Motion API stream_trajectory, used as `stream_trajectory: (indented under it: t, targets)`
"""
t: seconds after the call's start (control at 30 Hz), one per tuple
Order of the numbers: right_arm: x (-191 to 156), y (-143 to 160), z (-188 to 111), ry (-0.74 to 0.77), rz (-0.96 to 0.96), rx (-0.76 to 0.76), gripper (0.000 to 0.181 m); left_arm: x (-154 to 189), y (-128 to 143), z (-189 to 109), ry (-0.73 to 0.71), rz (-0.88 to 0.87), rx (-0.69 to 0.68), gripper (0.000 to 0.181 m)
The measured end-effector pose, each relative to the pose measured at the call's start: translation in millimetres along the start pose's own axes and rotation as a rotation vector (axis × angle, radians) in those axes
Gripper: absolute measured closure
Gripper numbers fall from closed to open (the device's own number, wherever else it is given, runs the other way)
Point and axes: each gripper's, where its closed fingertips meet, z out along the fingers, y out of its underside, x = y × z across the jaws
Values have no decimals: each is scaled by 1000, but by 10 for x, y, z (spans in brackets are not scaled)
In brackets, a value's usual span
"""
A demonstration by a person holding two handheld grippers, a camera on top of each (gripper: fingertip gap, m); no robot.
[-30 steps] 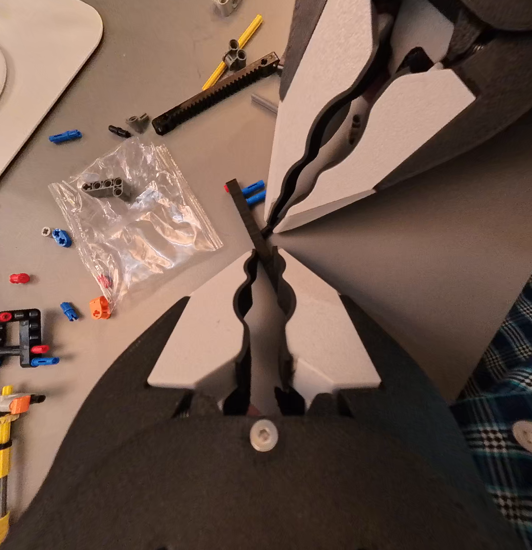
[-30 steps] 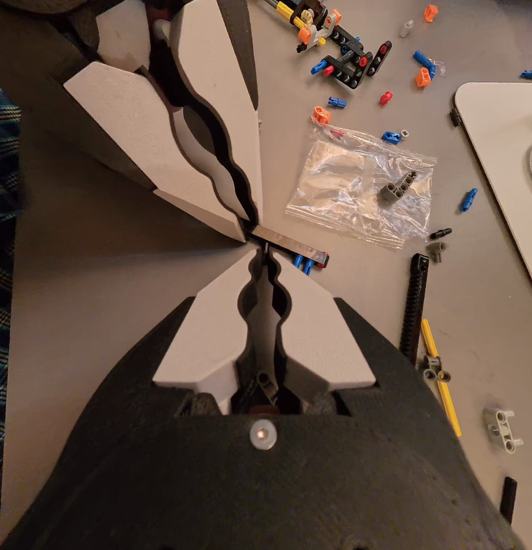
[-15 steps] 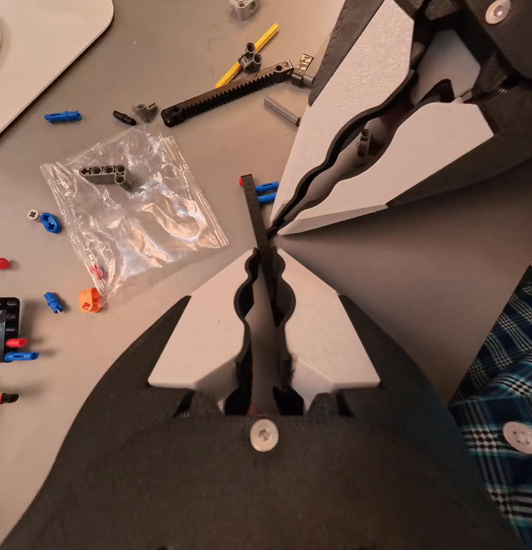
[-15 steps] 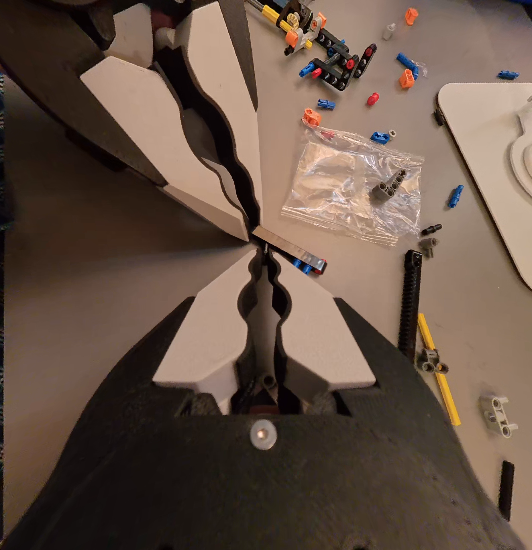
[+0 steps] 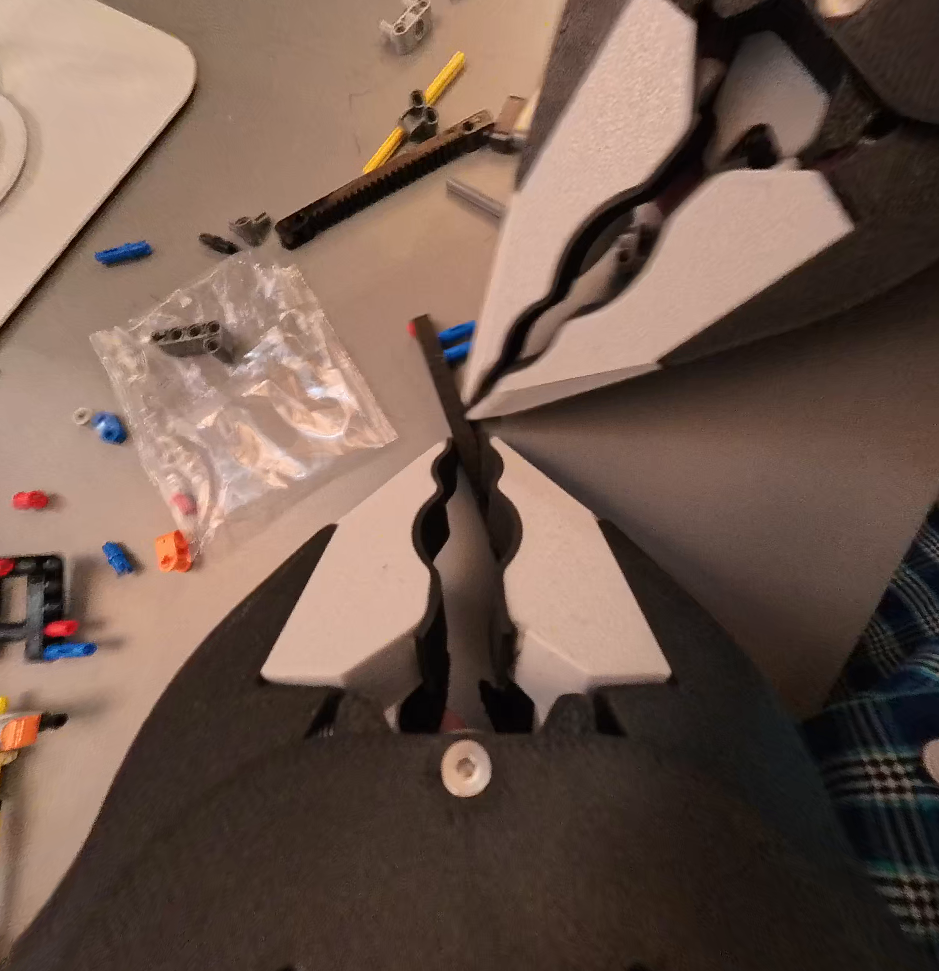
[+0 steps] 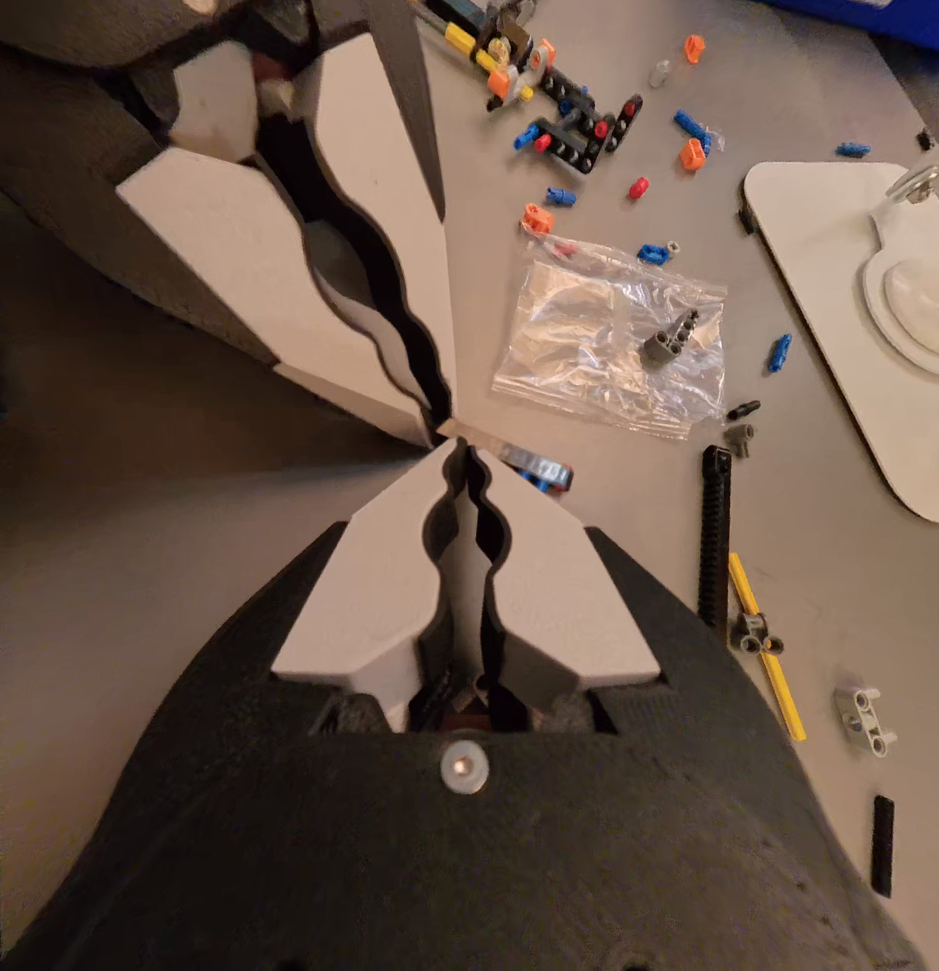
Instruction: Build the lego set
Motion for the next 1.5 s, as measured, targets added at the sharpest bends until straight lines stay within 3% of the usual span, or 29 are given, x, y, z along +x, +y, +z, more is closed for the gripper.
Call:
stream_trajectory:
  t: [0.13, 0.6, 1.5]
  targets:
    - [-10, -35, 14, -27, -5, 5, 181, -18, -12, 13, -45, 72, -8, 174]
    - [1, 59, -149, -49, 52, 10, 176, -10, -23, 20, -43, 19, -13, 175]
    - [7, 117, -47, -21, 59, -50, 181, 19, -31, 25, -39, 79, 9, 175]
